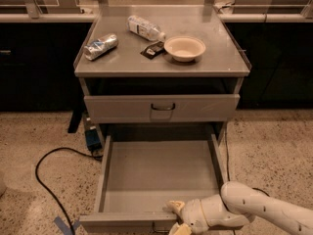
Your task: Open middle drawer
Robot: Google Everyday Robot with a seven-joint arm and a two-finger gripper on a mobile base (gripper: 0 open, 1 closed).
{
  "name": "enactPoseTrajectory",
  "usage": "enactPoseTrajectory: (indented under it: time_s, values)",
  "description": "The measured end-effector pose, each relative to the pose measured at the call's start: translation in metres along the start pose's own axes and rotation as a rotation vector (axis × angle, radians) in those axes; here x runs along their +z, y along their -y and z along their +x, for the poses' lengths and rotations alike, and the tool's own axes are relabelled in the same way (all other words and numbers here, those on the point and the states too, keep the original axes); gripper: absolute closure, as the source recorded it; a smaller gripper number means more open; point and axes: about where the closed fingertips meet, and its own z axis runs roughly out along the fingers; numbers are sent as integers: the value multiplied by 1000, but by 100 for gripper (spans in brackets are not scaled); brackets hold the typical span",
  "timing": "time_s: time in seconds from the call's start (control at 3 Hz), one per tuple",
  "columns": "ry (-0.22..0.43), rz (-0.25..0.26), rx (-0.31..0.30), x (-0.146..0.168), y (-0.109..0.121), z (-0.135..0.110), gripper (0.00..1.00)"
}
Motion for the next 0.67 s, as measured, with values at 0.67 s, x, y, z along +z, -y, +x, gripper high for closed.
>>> enactPoseTrajectory:
  time_s: [0.67]
  values:
    - [-13,-47,12,10,-11,4,0]
